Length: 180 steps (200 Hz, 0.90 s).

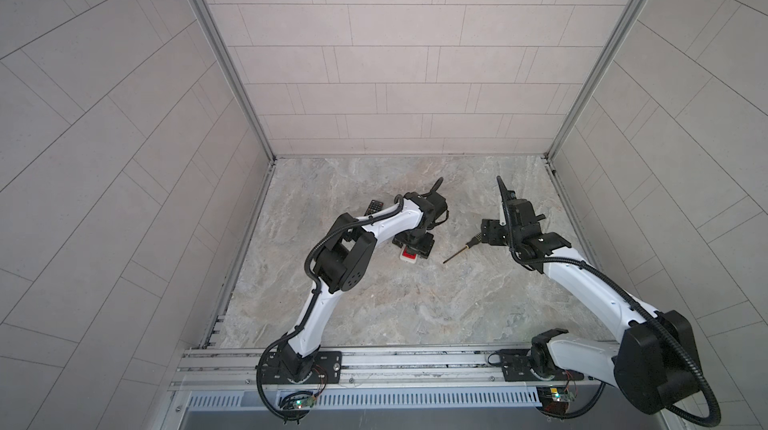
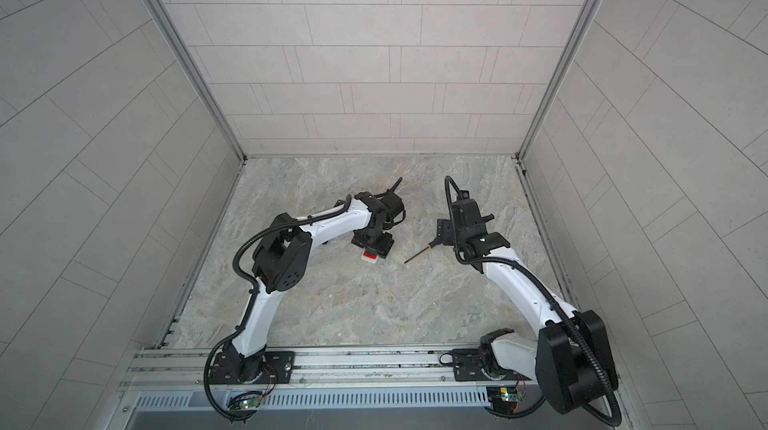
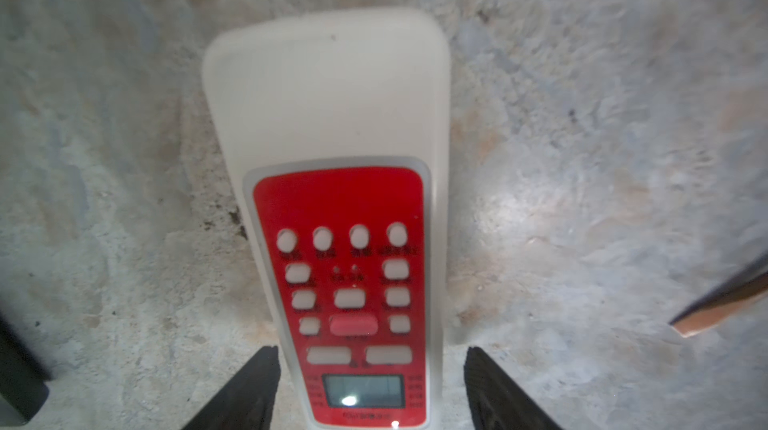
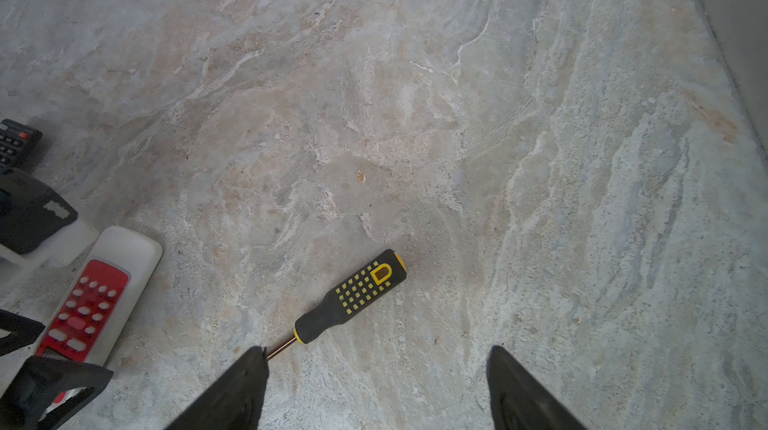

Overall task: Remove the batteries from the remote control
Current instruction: 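Grasp the white-red remote with the left gripper while the right arm reaches forward, then lift the remote toward the right gripper while the right gripper grips its back end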

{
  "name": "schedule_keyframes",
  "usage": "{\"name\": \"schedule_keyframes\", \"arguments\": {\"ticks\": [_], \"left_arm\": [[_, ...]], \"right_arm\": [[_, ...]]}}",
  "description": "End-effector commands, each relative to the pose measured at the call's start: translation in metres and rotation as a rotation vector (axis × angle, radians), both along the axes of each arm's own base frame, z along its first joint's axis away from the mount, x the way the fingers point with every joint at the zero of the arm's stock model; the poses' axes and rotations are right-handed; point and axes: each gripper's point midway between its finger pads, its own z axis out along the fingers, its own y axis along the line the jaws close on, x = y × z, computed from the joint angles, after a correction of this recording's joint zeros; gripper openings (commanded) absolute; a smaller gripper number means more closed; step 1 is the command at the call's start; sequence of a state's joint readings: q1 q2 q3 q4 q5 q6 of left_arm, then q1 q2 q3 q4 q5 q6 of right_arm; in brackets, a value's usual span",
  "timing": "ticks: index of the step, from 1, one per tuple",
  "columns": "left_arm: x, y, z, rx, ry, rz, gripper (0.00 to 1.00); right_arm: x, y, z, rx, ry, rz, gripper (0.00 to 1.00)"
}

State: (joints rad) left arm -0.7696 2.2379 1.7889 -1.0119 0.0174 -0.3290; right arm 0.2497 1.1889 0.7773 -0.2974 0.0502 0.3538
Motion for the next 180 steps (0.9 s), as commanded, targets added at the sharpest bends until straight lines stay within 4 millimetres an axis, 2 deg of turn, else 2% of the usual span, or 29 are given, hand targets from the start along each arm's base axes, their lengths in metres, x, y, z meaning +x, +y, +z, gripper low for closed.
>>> {"name": "schedule_keyframes", "arguments": {"ticks": [1, 34, 64, 102, 122, 126, 156, 180], "left_arm": [[-0.006, 0.011, -0.003, 0.067, 0.038, 0.015, 0.71], [-0.005, 0.012, -0.007, 0.082, 0.032, 0.016, 0.71], [-0.001, 0.010, -0.003, 0.062, 0.022, 0.001, 0.49], [-0.003, 0.005, 0.020, -0.035, 0.017, -0.083, 0.41], [-0.007, 0.006, 0.040, -0.108, 0.028, -0.153, 0.39], [-0.007, 0.007, 0.044, -0.120, 0.030, -0.164, 0.39], [-0.010, 0.018, 0.071, -0.245, 0.073, -0.213, 0.37], [-0.019, 0.018, 0.091, -0.364, 0.113, -0.252, 0.37]], "right_arm": [[-0.001, -0.002, -0.006, -0.006, 0.003, -0.015, 0.83], [0.002, 0.004, -0.005, 0.012, -0.020, 0.019, 0.79], [0.003, 0.020, 0.002, 0.036, -0.067, 0.115, 0.75], [-0.003, 0.035, 0.014, -0.033, -0.161, 0.279, 0.74], [-0.013, 0.055, 0.026, -0.131, -0.255, 0.476, 0.74], [-0.021, 0.059, 0.017, -0.159, -0.252, 0.530, 0.75], [-0.055, 0.101, 0.018, -0.403, -0.441, 0.959, 0.77], [-0.073, 0.122, 0.011, -0.561, -0.537, 1.197, 0.73]]}}
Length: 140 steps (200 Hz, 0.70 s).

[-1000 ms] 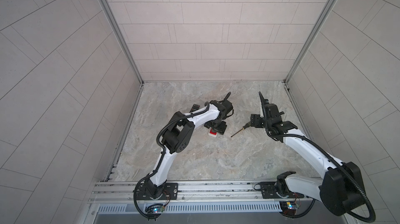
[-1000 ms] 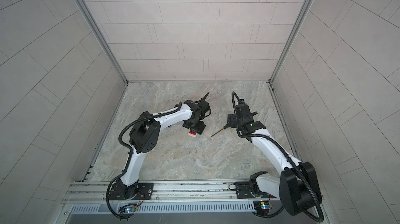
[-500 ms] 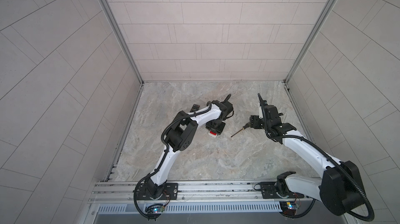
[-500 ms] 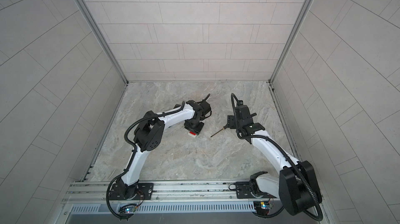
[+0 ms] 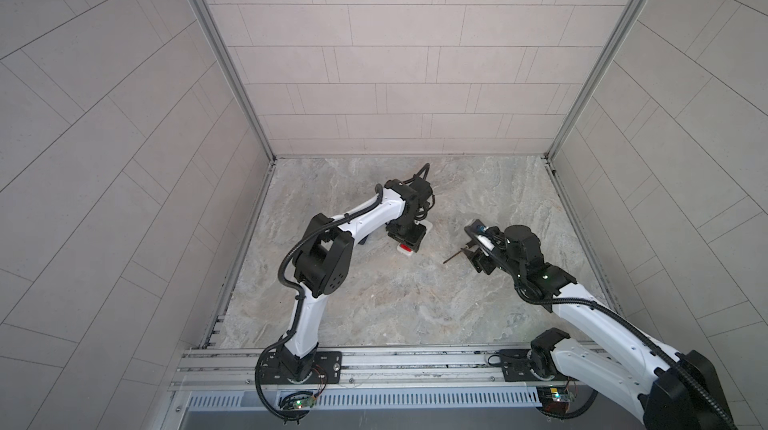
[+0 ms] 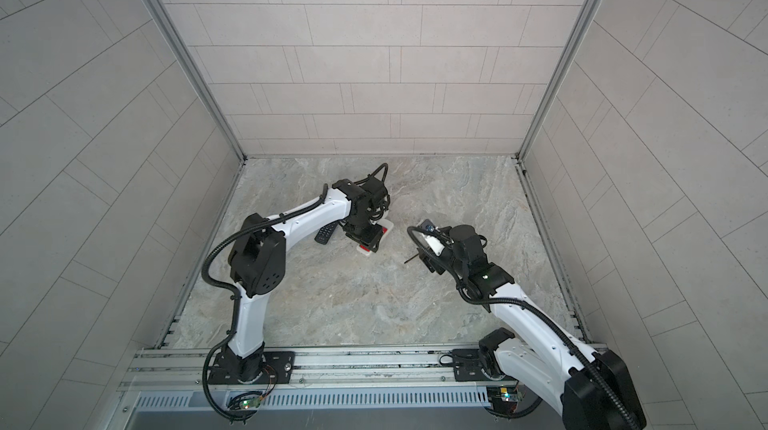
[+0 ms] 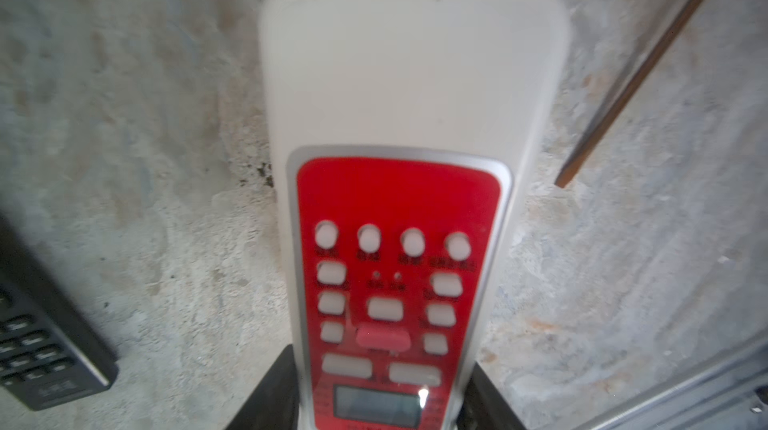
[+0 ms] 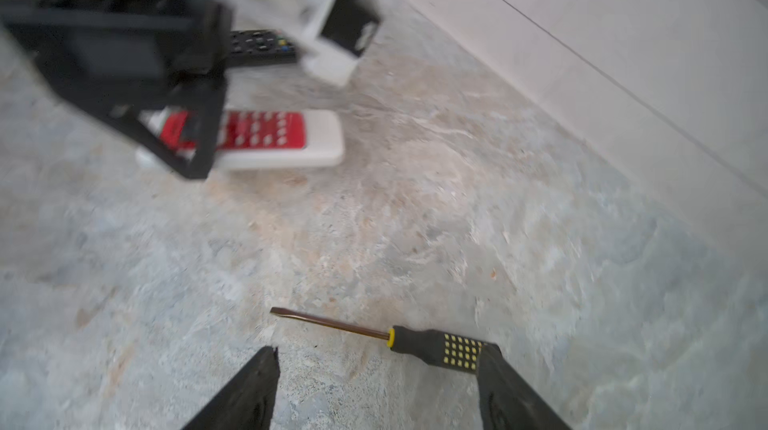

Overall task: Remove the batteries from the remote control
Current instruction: 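Lift the remote toward the right gripper while the right gripper grips its back end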

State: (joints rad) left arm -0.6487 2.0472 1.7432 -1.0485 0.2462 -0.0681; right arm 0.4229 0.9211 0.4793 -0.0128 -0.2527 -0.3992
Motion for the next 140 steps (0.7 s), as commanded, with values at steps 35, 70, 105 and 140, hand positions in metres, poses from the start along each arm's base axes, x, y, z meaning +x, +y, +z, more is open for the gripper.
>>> {"name": "schedule_keyframes", "arguments": {"ticks": [35, 70, 105, 140], "left_arm": [[-0.034, 0.004, 0.043, -0.160, 0.090, -0.166, 0.37], [-0.044, 0.003, 0.051, -0.184, 0.114, -0.177, 0.37], [-0.052, 0.000, 0.052, -0.194, 0.147, -0.184, 0.36], [-0.061, -0.003, 0.052, -0.190, 0.176, -0.207, 0.36]], "right_arm": [[-0.021, 0.053, 0.000, -0.396, -0.313, 0.587, 0.67], [-0.002, 0.076, 0.012, -0.461, -0.423, 0.686, 0.66], [0.017, 0.095, 0.010, -0.551, -0.492, 0.724, 0.65], [0.037, 0.105, 0.009, -0.616, -0.583, 0.679, 0.63]]}}
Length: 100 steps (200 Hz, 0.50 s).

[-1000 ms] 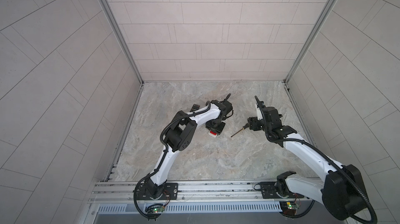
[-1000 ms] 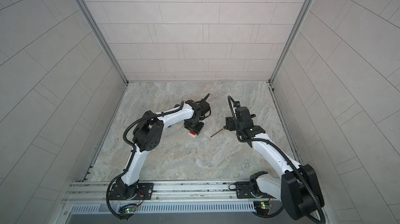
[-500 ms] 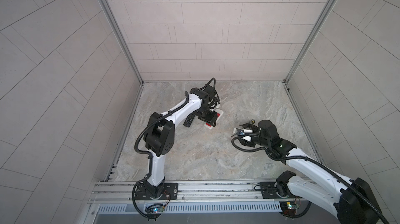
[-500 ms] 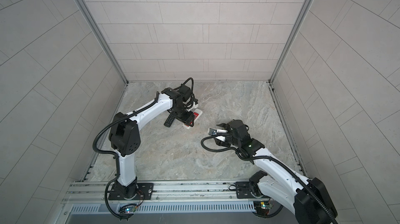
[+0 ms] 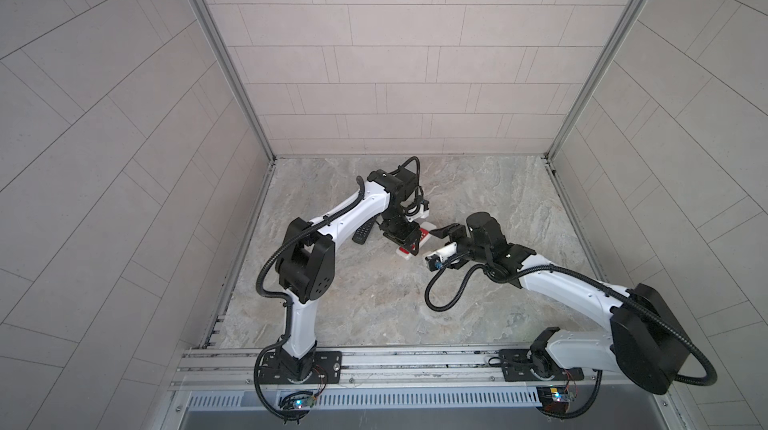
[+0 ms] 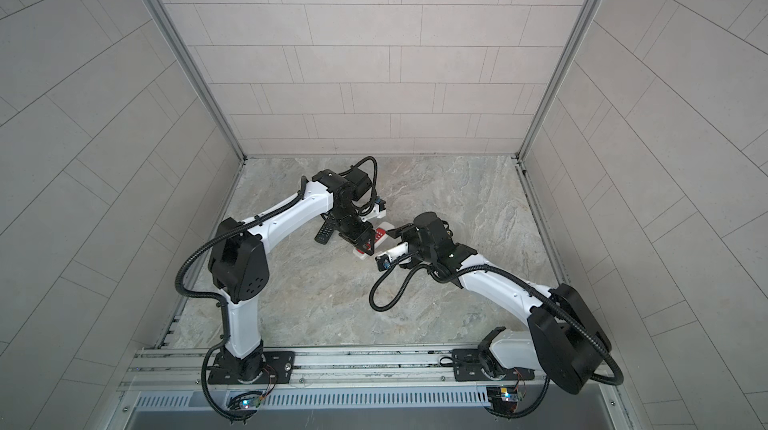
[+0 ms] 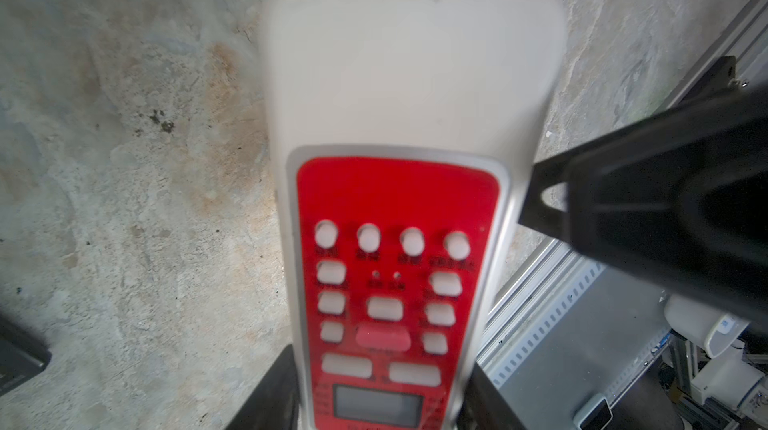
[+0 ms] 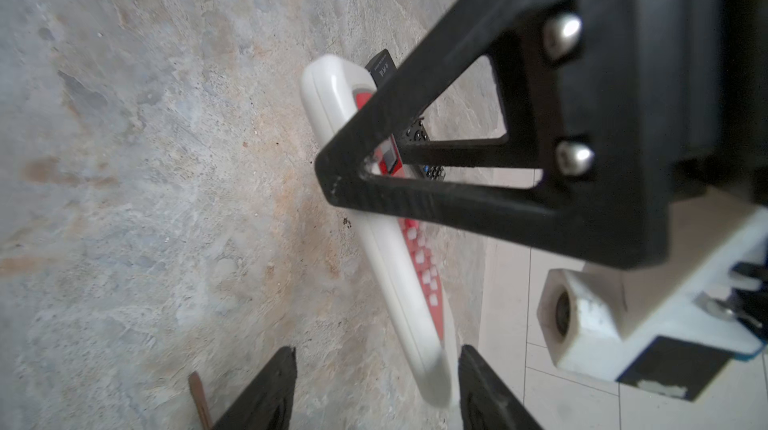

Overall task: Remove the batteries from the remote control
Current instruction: 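Lift the remote toward the right gripper while the right gripper grips its back end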

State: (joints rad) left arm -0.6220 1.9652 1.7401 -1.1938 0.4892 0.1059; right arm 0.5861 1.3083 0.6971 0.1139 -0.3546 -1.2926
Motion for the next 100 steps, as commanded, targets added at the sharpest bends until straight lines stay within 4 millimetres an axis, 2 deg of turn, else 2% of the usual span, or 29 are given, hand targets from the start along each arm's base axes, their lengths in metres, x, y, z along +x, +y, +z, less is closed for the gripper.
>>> {"name": "schedule_keyframes", "arguments": {"ticks": [1, 50, 100], "left_arm": [[-0.016, 0.000, 0.012, -0.019, 0.027, -0.046, 0.36], [-0.023, -0.006, 0.014, -0.024, 0.043, -0.069, 0.36], [-0.025, -0.008, 0.017, -0.025, 0.035, -0.084, 0.36]], "right_arm": [[0.016, 0.009, 0.012, -0.016, -0.144, 0.009, 0.63], [0.024, 0.018, 0.002, -0.073, -0.152, 0.035, 0.59], [0.027, 0.024, -0.008, -0.146, -0.185, 0.066, 0.42]]}}
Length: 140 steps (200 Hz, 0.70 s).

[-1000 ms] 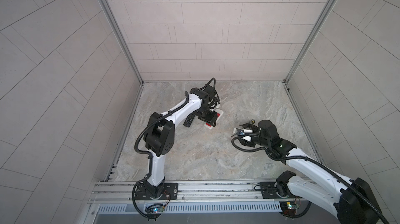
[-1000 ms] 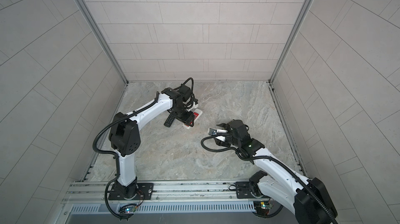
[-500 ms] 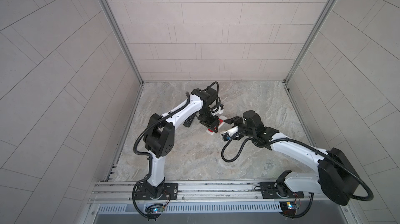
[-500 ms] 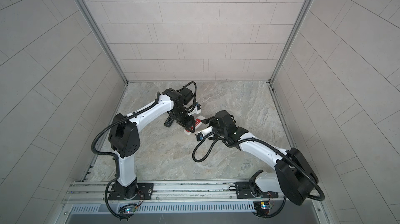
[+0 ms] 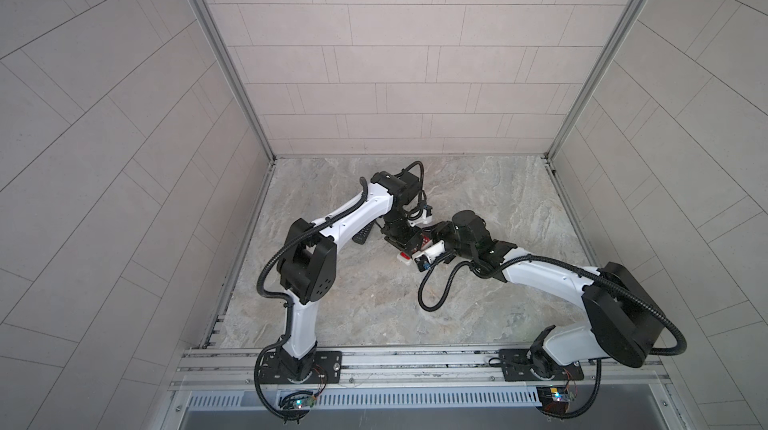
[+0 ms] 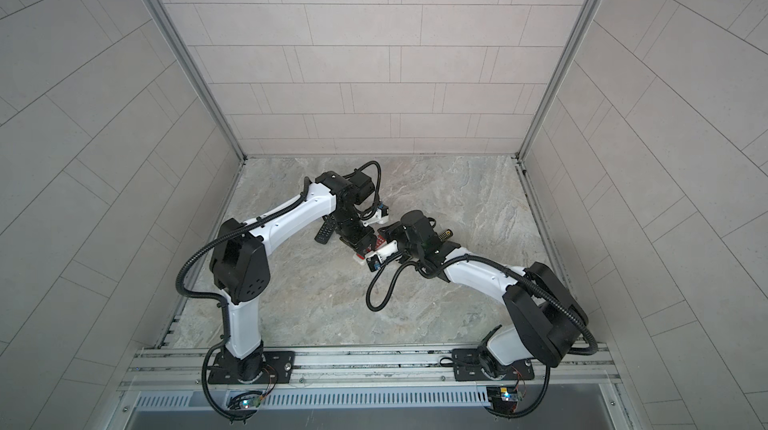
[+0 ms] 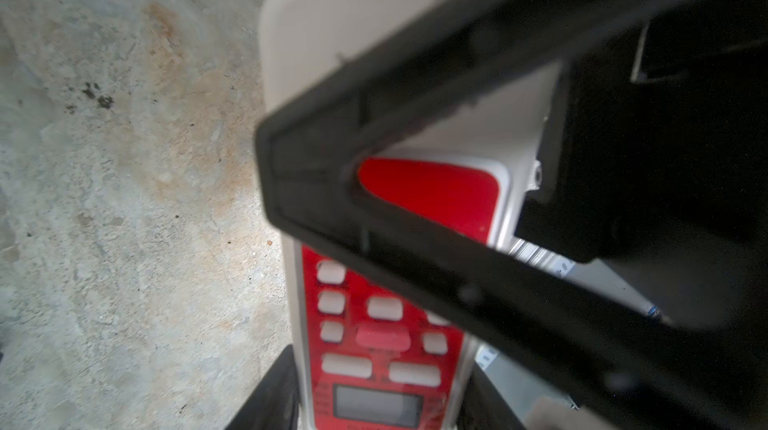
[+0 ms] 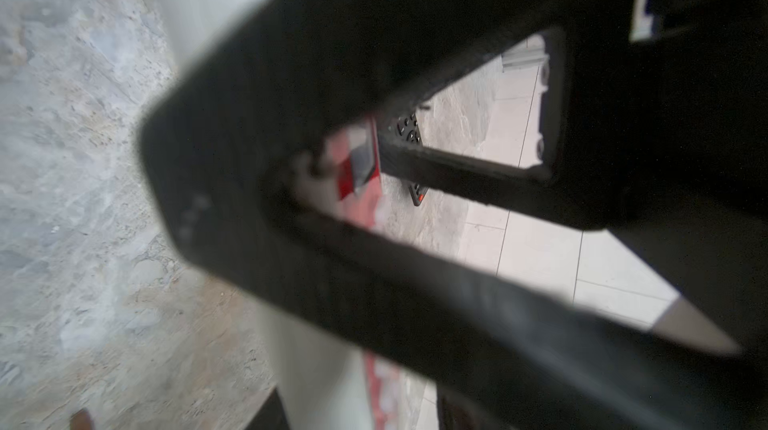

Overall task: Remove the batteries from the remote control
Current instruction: 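Lift the remote toward the right gripper while the right gripper grips its back end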

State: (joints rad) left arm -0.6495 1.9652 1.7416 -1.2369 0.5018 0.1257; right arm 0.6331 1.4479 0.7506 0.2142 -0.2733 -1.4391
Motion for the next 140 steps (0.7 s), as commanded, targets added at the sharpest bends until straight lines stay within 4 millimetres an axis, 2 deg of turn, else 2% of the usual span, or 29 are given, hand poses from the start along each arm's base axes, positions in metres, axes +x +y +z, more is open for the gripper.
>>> {"name": "schedule_keyframes", "arguments": {"ticks": [1, 25, 46, 61, 72, 88, 116, 140], "left_arm": [[-0.008, -0.005, 0.017, -0.037, 0.002, -0.038, 0.37], [-0.011, -0.007, 0.024, -0.063, 0.002, -0.048, 0.37], [-0.012, -0.008, 0.029, -0.077, -0.009, -0.058, 0.43], [-0.010, -0.006, 0.033, -0.082, -0.031, -0.065, 0.54], [-0.006, -0.003, 0.038, -0.085, -0.071, -0.064, 0.68], [0.007, 0.002, 0.050, -0.098, -0.185, -0.034, 0.82], [0.038, 0.017, 0.085, -0.191, -0.469, 0.090, 0.95], [0.053, 0.034, 0.105, -0.261, -0.727, 0.166, 0.96]], "right_arm": [[0.006, 0.003, 0.002, -0.038, -0.055, 0.009, 0.41], [0.005, 0.001, 0.000, -0.042, -0.077, 0.008, 0.31], [0.005, 0.000, 0.003, -0.035, -0.096, 0.002, 0.20], [0.003, -0.001, 0.005, -0.036, -0.091, 0.001, 0.15], [0.000, -0.004, 0.005, -0.045, -0.073, 0.000, 0.15], [-0.008, -0.008, 0.005, -0.052, -0.014, -0.008, 0.15], [-0.028, -0.017, 0.002, -0.059, 0.122, 0.014, 0.15], [-0.037, -0.025, -0.004, -0.057, 0.226, 0.002, 0.14]]}}
